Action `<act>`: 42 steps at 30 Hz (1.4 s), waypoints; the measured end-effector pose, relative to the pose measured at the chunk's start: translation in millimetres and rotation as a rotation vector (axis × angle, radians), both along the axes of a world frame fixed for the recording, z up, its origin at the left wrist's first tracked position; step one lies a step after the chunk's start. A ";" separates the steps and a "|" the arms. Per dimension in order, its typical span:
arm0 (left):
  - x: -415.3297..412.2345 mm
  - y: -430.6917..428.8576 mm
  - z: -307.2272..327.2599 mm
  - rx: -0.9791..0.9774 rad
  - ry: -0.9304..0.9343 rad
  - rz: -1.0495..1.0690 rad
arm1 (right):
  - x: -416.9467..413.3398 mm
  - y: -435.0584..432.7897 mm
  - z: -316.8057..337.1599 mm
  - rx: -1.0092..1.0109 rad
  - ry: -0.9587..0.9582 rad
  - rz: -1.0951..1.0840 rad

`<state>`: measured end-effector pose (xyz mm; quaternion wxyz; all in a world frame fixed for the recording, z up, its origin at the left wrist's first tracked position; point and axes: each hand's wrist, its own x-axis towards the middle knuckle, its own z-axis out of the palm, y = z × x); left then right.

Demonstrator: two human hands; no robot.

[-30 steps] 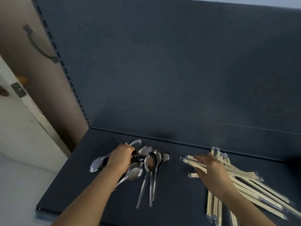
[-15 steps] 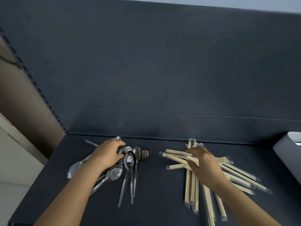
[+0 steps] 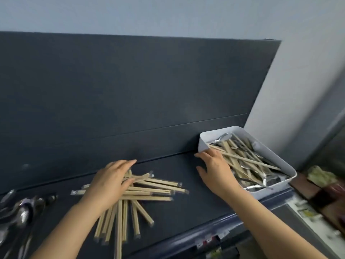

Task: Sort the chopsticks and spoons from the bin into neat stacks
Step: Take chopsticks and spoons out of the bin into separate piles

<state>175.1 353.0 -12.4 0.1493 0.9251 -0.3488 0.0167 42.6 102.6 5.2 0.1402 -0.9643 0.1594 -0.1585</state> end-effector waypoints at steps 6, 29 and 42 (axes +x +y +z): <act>-72.5 -120.2 10.1 -0.114 -0.111 -0.076 | -74.9 -113.6 16.5 -0.057 0.005 -0.144; -33.6 -360.9 -41.2 -0.055 0.085 -0.281 | -25.6 -288.4 -37.3 0.145 0.297 -0.099; -2.4 -396.6 -62.7 0.000 0.167 -0.276 | 21.2 -317.0 -70.4 -0.037 0.306 0.227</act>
